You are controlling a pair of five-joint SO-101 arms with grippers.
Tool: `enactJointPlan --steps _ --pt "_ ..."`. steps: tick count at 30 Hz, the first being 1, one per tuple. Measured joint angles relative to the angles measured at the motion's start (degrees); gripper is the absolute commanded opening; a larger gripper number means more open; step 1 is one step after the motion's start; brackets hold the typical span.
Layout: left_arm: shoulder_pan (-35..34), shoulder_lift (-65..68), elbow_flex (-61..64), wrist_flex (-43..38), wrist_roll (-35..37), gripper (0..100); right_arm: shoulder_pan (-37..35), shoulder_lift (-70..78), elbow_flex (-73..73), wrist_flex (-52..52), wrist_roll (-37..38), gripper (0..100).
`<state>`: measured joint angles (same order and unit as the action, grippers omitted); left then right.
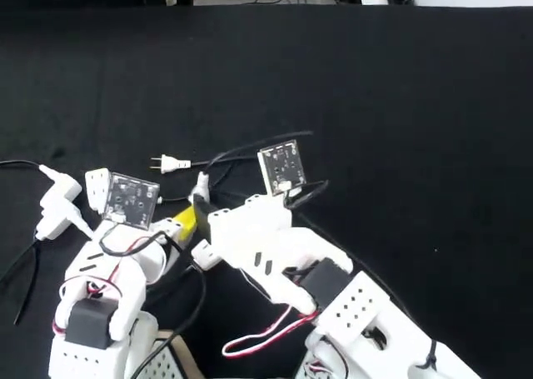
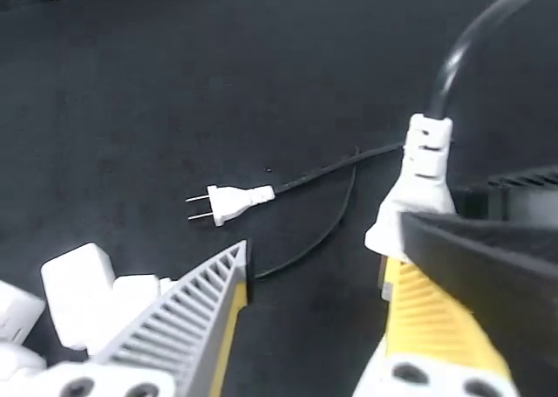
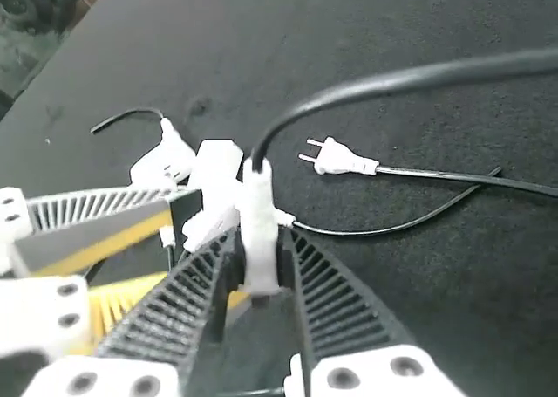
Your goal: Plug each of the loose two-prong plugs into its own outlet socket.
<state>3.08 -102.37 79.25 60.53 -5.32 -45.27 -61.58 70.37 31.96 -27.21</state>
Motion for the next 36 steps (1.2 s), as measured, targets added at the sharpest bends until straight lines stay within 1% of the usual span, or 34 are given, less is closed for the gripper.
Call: enactJointPlan --steps 2,4,8,13,16,18,20,23,26,28,30,33,36 --pt "-3.1 -0.2 -0.1 -0.5 0.2 25 -1.0 0.0 -0.9 3.3 0.9 1.1" --pt "-4.0 -0.6 -0.1 -1.1 -0.3 25 -1.2 0.2 -1.2 5.9 1.0 1.1" --pt "-4.6 -0.4 2.6 -3.1 -5.2 24 -2.0 0.1 -3.5 10.2 1.0 1.1" --pt "-4.8 -0.2 4.7 -3.3 -9.4 24 -1.8 0.1 -4.0 11.3 1.0 1.2" --pt "-5.3 -0.2 4.7 -1.1 -11.4 24 0.8 0.2 -4.2 11.3 1.0 1.6" --pt "-7.4 -0.2 4.7 -0.1 -11.7 24 1.2 0.5 -5.1 11.3 1.0 2.3" --pt "-11.0 -0.2 4.6 0.1 -11.8 24 1.6 3.2 -6.0 10.3 1.0 6.1" --pt "-17.6 -0.2 4.7 0.1 -11.8 24 1.8 10.1 -6.2 6.2 0.4 12.3" --pt "-23.0 -0.4 7.7 0.1 -12.1 24 1.8 20.4 -9.5 1.1 -0.2 13.1" --pt "-24.5 -0.2 10.9 0.1 -12.8 24 1.8 28.3 -13.5 -1.1 -0.2 13.3" --pt "-25.2 -0.1 13.7 0.2 -15.8 24 1.8 36.0 -18.5 -1.8 -0.2 13.4" --pt "-27.9 -0.4 14.2 2.1 -19.5 24 2.0 47.3 -27.0 -2.2 -0.2 13.5" --pt "-28.8 -0.2 14.9 4.5 -22.1 24 2.5 58.2 -35.7 -2.2 -0.2 13.5"
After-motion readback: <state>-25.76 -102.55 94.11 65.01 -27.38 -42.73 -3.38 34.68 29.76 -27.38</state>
